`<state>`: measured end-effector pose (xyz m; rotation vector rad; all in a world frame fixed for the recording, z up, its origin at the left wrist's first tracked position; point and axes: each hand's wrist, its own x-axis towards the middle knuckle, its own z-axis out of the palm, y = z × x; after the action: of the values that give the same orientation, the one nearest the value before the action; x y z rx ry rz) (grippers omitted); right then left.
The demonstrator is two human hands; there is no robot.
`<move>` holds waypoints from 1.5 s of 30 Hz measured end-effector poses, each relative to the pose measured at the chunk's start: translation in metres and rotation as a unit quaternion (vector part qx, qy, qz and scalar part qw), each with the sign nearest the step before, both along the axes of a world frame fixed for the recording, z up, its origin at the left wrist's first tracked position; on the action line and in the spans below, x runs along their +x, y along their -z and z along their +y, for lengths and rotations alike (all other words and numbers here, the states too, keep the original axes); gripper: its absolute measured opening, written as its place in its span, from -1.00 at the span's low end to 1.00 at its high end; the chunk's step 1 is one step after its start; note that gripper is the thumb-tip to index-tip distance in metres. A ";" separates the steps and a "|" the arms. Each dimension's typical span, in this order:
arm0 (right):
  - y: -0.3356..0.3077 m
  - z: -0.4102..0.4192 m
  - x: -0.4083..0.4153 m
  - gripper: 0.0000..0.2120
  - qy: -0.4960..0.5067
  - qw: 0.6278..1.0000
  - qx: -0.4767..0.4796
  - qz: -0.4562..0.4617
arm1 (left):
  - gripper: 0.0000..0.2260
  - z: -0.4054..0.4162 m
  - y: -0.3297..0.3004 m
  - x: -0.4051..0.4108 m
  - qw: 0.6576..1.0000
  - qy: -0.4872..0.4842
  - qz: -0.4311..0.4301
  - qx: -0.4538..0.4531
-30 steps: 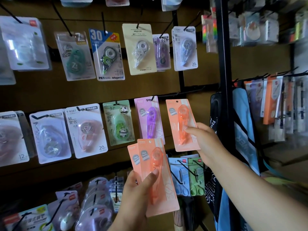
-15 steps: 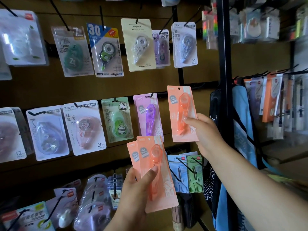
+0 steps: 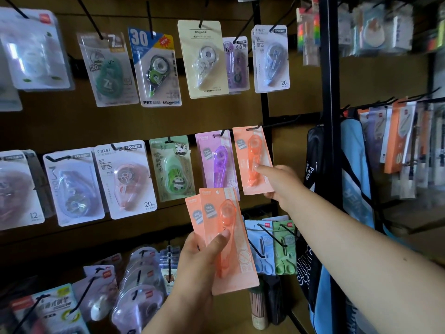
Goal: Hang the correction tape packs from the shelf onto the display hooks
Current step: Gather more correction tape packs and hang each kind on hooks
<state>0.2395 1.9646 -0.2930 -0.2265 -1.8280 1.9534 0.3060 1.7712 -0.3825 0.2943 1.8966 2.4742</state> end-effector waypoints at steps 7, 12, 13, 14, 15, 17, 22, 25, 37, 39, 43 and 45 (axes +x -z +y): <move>0.040 -0.010 0.013 -0.44 -0.030 0.995 0.022 -0.094 | -0.69 -0.001 -0.007 -0.003 0.999 -0.009 0.017 -0.035; 0.058 -0.032 0.045 -0.47 -0.143 0.986 0.054 -0.063 | -0.42 0.000 -0.013 0.000 0.999 -0.002 0.030 -0.032; 0.059 -0.037 0.051 -0.45 -0.163 0.983 0.068 -0.049 | -0.40 0.001 -0.014 0.001 0.999 0.003 0.033 -0.027; 0.060 -0.040 0.058 -0.43 -0.170 0.982 0.078 -0.037 | -0.39 0.001 -0.014 0.001 0.999 0.008 0.036 -0.023; 0.061 -0.043 0.063 -0.45 -0.169 0.982 0.084 -0.025 | -0.39 0.000 -0.015 0.002 0.999 0.013 0.040 -0.017; 0.062 -0.045 0.070 -0.58 -0.157 0.984 0.089 -0.002 | -0.37 0.000 -0.016 0.002 0.999 0.023 0.046 -0.006; 0.060 -0.044 0.074 -0.80 -0.138 0.988 0.068 0.007 | -0.40 0.002 -0.016 0.001 0.999 0.027 0.046 0.004; 0.054 -0.040 0.074 -0.85 -0.109 0.993 0.038 0.026 | -0.55 0.004 -0.016 0.000 0.999 0.031 0.034 0.028; -0.006 0.003 0.053 -0.94 0.020 0.988 0.003 0.155 | -0.77 0.003 -0.021 -0.002 0.998 -0.017 0.052 -0.013; -0.012 0.007 0.047 -0.94 0.027 0.989 0.020 0.145 | -0.76 0.004 -0.020 -0.002 0.999 -0.012 0.045 -0.009; -0.012 0.010 0.036 -0.94 0.030 0.992 0.030 0.122 | -0.79 0.005 -0.019 -0.002 0.999 -0.004 0.047 -0.002; -0.010 0.011 0.031 -0.93 0.031 0.992 0.032 0.120 | -0.78 0.006 -0.020 -0.002 0.999 0.003 0.049 0.003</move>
<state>0.2705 1.9753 -0.2826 -0.0258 -1.7038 1.7905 0.3043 1.7773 -0.3630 0.4278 1.9212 2.5061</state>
